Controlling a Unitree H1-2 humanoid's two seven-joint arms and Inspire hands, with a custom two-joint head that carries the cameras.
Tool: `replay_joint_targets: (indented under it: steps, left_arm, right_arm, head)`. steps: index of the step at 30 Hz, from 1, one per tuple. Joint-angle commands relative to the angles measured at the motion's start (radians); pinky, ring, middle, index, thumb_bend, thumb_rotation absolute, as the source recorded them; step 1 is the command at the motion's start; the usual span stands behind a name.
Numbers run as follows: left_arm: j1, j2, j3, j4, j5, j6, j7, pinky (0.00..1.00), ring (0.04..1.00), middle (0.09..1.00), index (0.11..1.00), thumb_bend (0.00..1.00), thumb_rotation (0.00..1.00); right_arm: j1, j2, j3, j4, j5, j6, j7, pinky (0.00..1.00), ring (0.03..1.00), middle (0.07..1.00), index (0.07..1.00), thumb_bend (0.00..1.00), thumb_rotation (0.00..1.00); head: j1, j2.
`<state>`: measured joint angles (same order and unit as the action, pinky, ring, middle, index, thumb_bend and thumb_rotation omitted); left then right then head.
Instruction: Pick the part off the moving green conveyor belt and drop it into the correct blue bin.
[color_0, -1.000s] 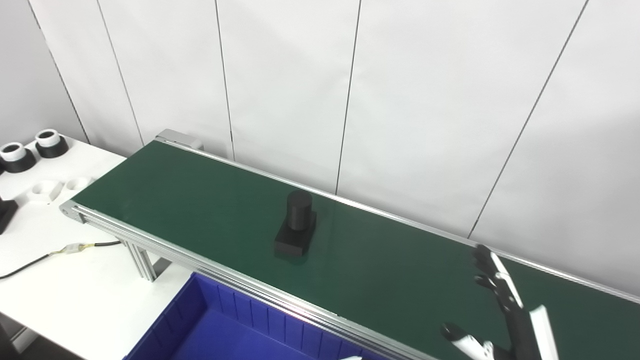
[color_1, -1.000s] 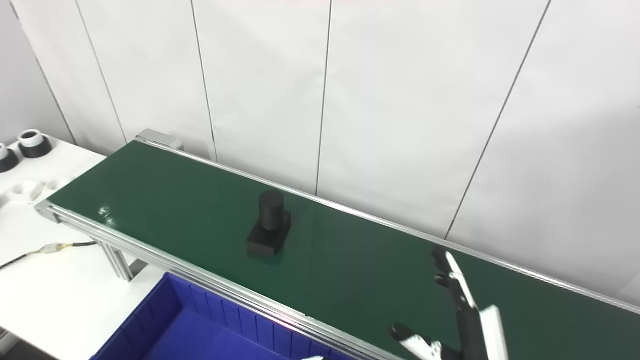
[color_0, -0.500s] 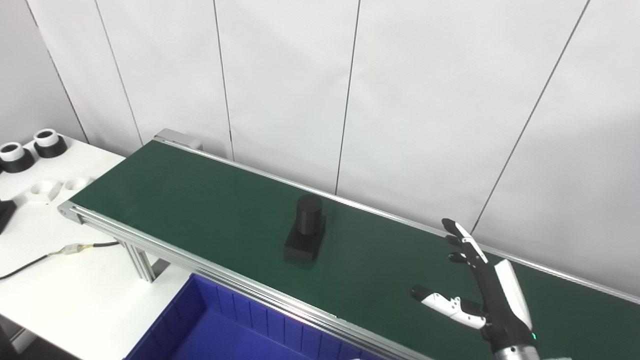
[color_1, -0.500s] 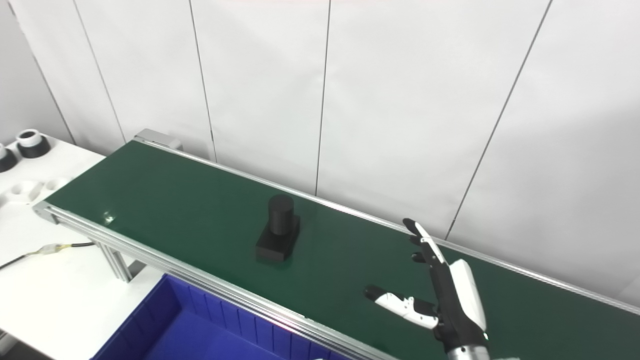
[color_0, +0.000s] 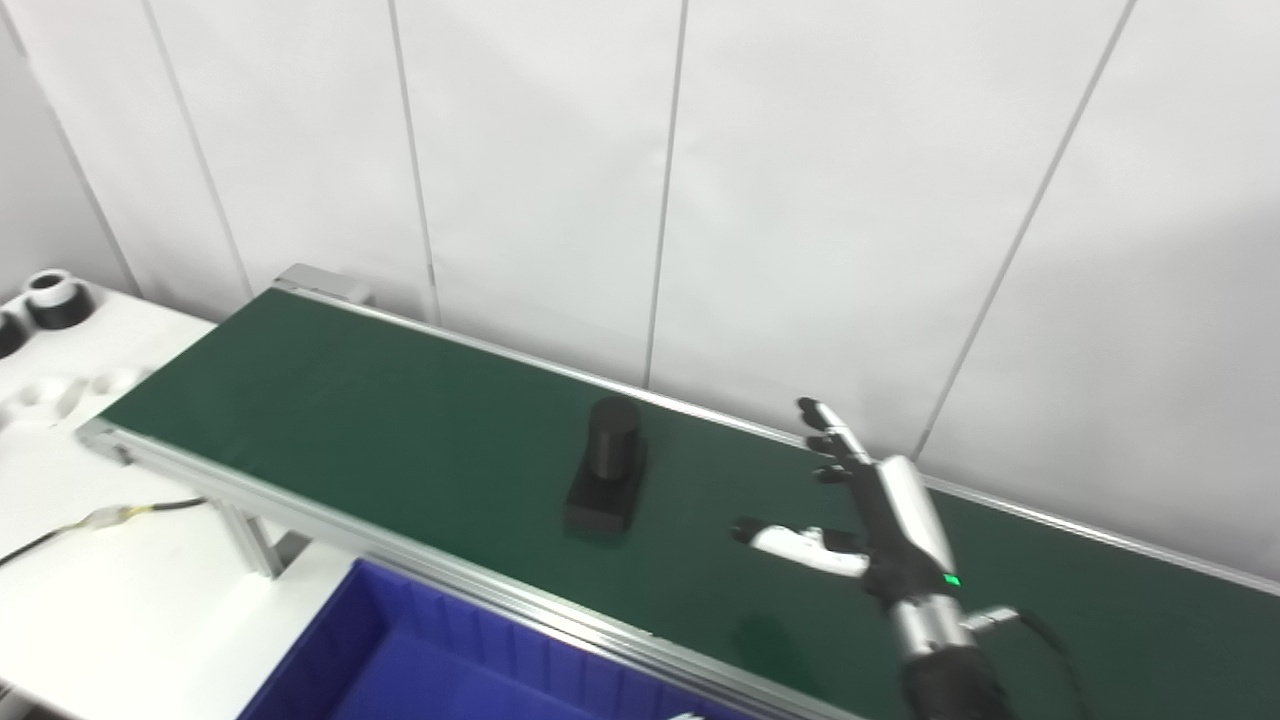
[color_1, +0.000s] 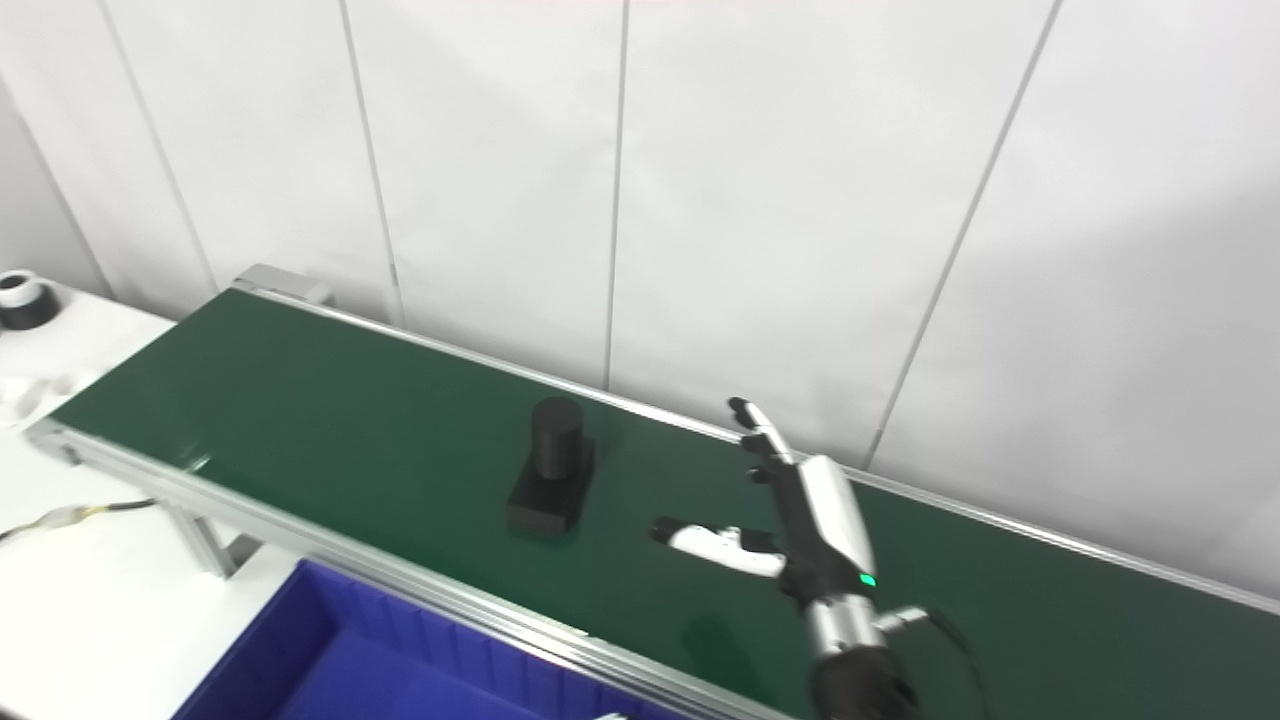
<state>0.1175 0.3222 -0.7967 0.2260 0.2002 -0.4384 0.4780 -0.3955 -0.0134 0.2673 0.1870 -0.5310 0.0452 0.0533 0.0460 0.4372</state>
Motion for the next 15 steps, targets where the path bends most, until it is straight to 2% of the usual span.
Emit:
replay_joint_targets:
  steps: [1, 3, 8, 12, 15]
  left_arm:
    - [-0.011, 0.012, -0.003, -0.021, -0.008, -0.032, 0.017, 0.80, 0.890, 0.923, 0.870, 0.83, 0.44]
    - [-0.012, 0.017, -0.007, -0.022, -0.014, -0.032, 0.016, 0.80, 0.891, 0.924, 0.872, 0.83, 0.44]
    - [-0.014, 0.028, -0.010, -0.033, -0.017, -0.032, 0.014, 0.81, 0.899, 0.930, 0.880, 0.82, 0.43]
    - [-0.012, 0.034, -0.011, -0.039, -0.011, -0.032, 0.016, 0.82, 0.902, 0.934, 0.888, 0.81, 0.45]
    - [-0.009, 0.034, -0.010, -0.044, -0.016, -0.032, 0.014, 0.83, 0.907, 0.936, 0.890, 0.81, 0.44]
  right_arm:
    - [-0.067, 0.022, 0.001, 0.020, -0.012, -0.001, -0.046, 0.68, 0.849, 0.923, 0.936, 0.95, 0.58]
    - [-0.090, 0.031, 0.004, 0.058, -0.021, 0.003, -0.062, 0.65, 0.844, 0.928, 0.933, 0.95, 0.58]
    - [-0.131, 0.046, 0.012, 0.111, -0.039, 0.031, -0.082, 0.72, 0.877, 0.948, 0.939, 0.97, 0.61]
    - [-0.161, 0.051, 0.012, 0.148, -0.040, 0.047, -0.091, 0.74, 0.881, 0.944, 0.938, 0.97, 0.59]
    - [-0.182, 0.054, 0.011, 0.177, -0.038, 0.048, -0.099, 0.72, 0.857, 0.930, 0.935, 0.98, 0.56]
  head:
    - [-0.017, 0.004]
    - [-0.034, 0.008]
    - [-0.068, 0.020]
    - [-0.080, 0.027]
    - [-0.082, 0.029]
